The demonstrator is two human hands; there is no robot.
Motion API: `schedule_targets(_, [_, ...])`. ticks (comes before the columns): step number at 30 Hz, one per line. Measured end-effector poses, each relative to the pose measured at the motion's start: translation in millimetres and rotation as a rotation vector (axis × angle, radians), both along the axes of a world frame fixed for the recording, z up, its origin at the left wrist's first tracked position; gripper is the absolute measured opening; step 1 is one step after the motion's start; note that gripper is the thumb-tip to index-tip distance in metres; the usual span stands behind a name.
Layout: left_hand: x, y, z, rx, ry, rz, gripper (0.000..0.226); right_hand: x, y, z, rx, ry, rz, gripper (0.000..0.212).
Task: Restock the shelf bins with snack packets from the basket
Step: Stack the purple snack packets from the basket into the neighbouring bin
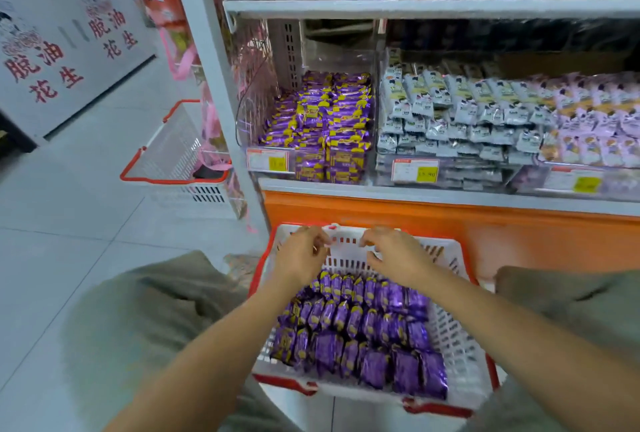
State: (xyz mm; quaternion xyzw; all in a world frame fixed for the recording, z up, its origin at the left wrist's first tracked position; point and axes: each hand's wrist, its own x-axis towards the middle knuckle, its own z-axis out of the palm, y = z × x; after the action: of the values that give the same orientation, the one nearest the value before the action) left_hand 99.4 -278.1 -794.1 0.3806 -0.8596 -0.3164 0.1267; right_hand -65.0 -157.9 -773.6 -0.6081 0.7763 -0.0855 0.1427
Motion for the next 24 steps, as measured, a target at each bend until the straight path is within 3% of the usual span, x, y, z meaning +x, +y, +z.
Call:
schedule_targets(6, [14, 14, -85, 0.130, -0.518, -0.144, 0.019, -16, 28, -89, 0.465, -0.139, -0.147, 0.045])
schedule_targets(9, [13, 8, -120, 0.217, -0.656, -0.147, 0.045, -19, 32, -122, 0.594, -0.240, -0.203, 0.037])
schedule_targets(11, [11, 6, -136, 0.230, -0.730, -0.166, 0.053, -21, 33, -139, 0.647, -0.288, -0.247, 0.044])
schedule_targets(16, [7, -1, -172, 0.166, -0.768, -0.235, 0.051, -22, 33, -181, 0.673, -0.415, -0.307, 0.075])
schedule_targets(24, [-3, -14, -198, 0.252, -0.799, -0.266, 0.068, -17, 37, -222, 0.887, -0.439, -0.214, 0.079])
